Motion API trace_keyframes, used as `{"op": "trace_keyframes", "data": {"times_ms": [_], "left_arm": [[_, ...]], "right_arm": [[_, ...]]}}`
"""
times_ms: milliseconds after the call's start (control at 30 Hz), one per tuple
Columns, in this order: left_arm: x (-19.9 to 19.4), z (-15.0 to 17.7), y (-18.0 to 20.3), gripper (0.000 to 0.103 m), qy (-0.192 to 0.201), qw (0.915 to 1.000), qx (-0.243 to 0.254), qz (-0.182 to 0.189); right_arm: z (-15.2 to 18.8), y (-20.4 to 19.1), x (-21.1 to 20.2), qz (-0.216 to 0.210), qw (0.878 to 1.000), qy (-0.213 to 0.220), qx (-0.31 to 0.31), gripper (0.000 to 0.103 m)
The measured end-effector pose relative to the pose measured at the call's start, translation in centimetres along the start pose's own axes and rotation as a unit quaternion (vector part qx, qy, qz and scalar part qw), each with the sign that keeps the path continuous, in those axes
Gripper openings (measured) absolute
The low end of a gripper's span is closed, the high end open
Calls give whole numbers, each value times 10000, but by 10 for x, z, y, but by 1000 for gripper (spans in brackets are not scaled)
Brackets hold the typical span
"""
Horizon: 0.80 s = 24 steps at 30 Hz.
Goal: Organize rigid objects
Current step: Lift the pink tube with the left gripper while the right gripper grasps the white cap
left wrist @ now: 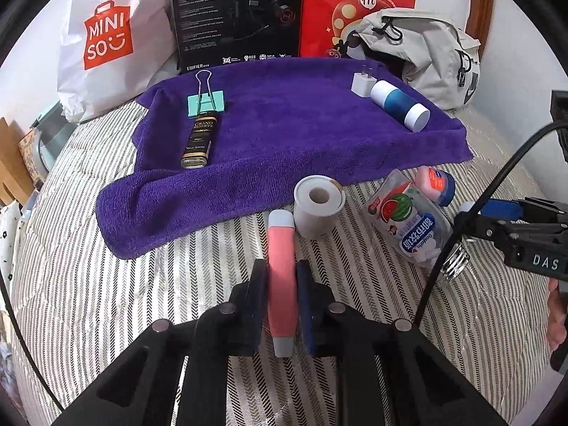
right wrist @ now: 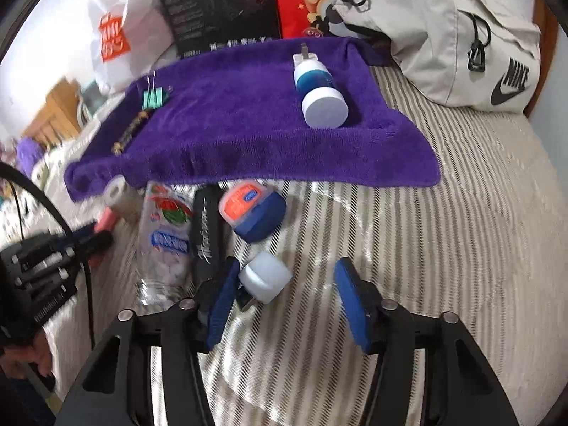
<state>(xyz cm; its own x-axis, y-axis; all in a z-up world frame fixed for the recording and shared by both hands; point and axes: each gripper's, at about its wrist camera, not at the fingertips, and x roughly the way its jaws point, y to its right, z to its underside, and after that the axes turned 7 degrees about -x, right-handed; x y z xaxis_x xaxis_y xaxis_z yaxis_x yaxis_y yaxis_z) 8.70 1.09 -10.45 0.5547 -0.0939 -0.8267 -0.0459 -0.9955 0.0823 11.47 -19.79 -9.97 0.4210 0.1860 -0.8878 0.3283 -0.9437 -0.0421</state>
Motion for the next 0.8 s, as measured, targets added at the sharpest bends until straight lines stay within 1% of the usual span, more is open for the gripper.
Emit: {"op": "trace_keyframes", "data": {"times_ms": [133,267,367,533,600,667,800], "left_arm": [[-1,0,-1,17,25,10000,-3,16],[-1,1,-1,17,58,10000,-56,19],[-1,1,0,17,68,10000,-36,-3],[-1,1,0,17,61,10000,-51,14],[-1,1,-1,17,58,10000,-47,2],[-1,1,0,17,59,10000,-53,-12],[0,0,2,17,36,10000,-48,-57]], "right_arm": [[6,10,-3,182,9997,-112,-94,53],[9,22,-5,226,9997,-125,38,53],[9,22,-4,200,9998,-45,-21,54],[6,15,1,341,9992,16,-215,55],[6,13,1,343,9991,38,-266,51],[7,11,0,336,9990,77,-267,42],[8,6,0,286,9986,135,-416,32]]}}
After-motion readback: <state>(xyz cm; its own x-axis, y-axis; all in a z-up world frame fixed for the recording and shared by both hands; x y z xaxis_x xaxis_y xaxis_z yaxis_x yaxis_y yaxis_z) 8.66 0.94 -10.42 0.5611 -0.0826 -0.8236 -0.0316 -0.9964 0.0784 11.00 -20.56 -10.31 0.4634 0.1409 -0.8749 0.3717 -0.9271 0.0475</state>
